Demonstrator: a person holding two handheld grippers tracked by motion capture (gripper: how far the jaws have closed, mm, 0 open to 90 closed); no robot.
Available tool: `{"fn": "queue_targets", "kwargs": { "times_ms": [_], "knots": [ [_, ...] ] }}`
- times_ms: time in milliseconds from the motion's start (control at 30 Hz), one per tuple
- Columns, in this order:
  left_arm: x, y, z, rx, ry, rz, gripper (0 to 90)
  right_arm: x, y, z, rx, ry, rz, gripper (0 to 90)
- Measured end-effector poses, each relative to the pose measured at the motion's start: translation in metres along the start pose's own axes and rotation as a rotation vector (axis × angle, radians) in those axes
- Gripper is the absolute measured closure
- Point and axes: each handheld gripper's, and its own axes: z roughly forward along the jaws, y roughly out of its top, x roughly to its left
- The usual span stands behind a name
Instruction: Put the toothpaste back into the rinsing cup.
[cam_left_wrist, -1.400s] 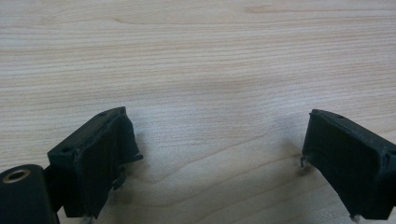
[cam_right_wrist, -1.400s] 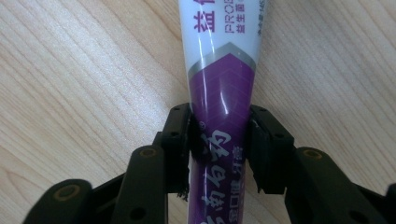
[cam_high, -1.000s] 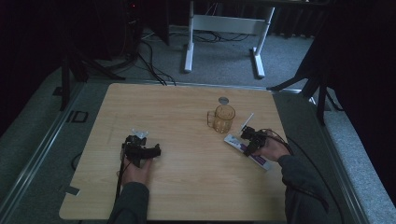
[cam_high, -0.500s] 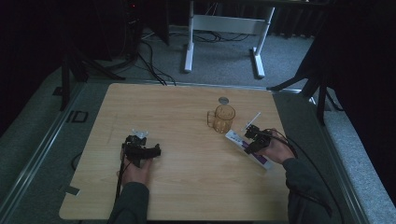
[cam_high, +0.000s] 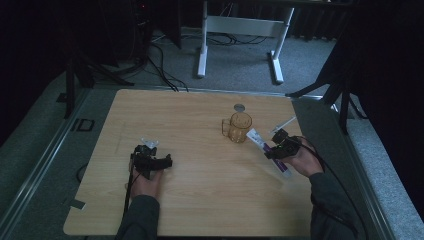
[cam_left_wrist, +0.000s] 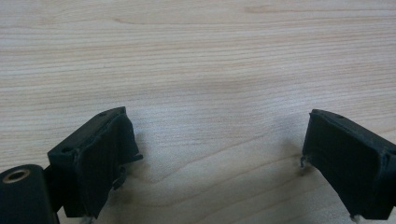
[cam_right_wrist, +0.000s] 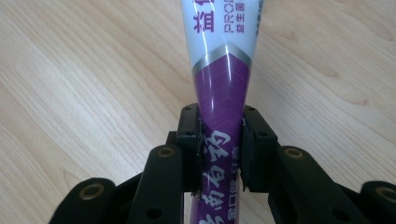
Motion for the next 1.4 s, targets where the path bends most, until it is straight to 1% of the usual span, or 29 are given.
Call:
{"fn": "queue_targets", "kwargs": {
  "times_ms": [67,100,167,267,300,333,367,433,467,500,533,600,633,667,733,767,967,1000,1033,1067,1200,1400],
  "knots": [
    [0.000,0.000,0.000,0.000,0.000,0.000,7.4,-0.003,-0.003,-0.003,-0.028,-0.002,0.018,73.1],
    [0.000,0.000,0.000,-0.001,0.000,-0.001,7.4,-0.006,-0.005,-0.006,-0.055,-0.004,0.030,73.1],
    [0.000,0.000,0.000,0.000,0.000,0.001,7.4,-0.007,-0.006,-0.007,-0.065,-0.008,0.038,73.1],
    [0.000,0.000,0.000,0.000,0.000,0.000,7.4,-0.009,-0.009,-0.009,-0.094,-0.023,0.051,73.1],
    [0.000,0.000,0.000,0.000,0.000,0.000,7.4,-0.010,-0.010,-0.010,-0.105,-0.026,0.062,73.2],
    [0.000,0.000,0.000,0.000,0.000,0.000,7.4,-0.011,-0.011,-0.011,-0.137,-0.034,0.078,73.2],
    [0.000,0.000,0.000,-0.001,0.000,-0.001,7.4,-0.011,-0.011,-0.011,-0.137,-0.034,0.078,73.2],
    [0.000,0.000,0.000,0.000,0.000,0.000,7.4,-0.012,-0.011,-0.011,-0.163,-0.044,0.091,73.2],
    [0.000,0.000,0.000,-0.001,0.000,-0.001,7.4,-0.011,-0.010,-0.010,-0.170,-0.056,0.098,73.2],
    [0.000,0.000,0.000,0.000,0.000,0.000,7.4,-0.011,-0.009,-0.008,-0.190,-0.073,0.107,73.2],
    [0.000,0.000,0.000,0.000,0.000,0.000,7.4,-0.011,-0.009,-0.008,-0.190,-0.073,0.107,73.2],
    [0.000,0.000,0.000,0.000,0.000,0.000,7.4,-0.011,-0.007,-0.007,-0.215,-0.080,0.115,73.2],
    [0.000,0.000,0.000,0.000,0.000,0.000,7.4,-0.011,-0.006,-0.007,-0.222,-0.076,0.123,73.2],
    [0.000,0.000,0.000,-0.001,0.000,-0.001,7.4,-0.011,-0.005,-0.006,-0.231,-0.055,0.133,73.1],
    [0.000,0.000,0.000,0.000,0.000,0.000,7.4,-0.011,-0.004,-0.006,-0.235,-0.054,0.137,73.1],
    [0.000,0.000,0.000,0.000,0.000,-0.001,7.4,-0.010,-0.003,-0.006,-0.243,-0.051,0.146,73.1],
    [0.000,0.000,0.000,0.001,0.000,0.001,7.4,-0.009,-0.002,-0.004,-0.276,-0.040,0.161,73.1],
    [0.000,0.000,0.000,0.000,0.000,0.000,7.4,-0.008,0.000,-0.004,-0.292,-0.035,0.167,73.1],
    [0.000,0.000,0.000,0.000,0.000,0.000,7.4,-0.008,0.000,-0.004,-0.292,-0.035,0.167,73.1],
    [0.000,0.000,0.000,0.000,0.000,0.000,7.4,-0.008,0.003,-0.005,-0.312,-0.029,0.176,73.1],
    [0.000,0.000,0.000,0.000,0.000,0.000,7.4,-0.006,0.007,-0.006,-0.331,-0.036,0.175,73.2],
    [0.000,0.000,0.000,0.000,0.000,0.000,7.4,-0.005,0.015,-0.009,-0.349,-0.032,0.180,73.1]
  ]
}}
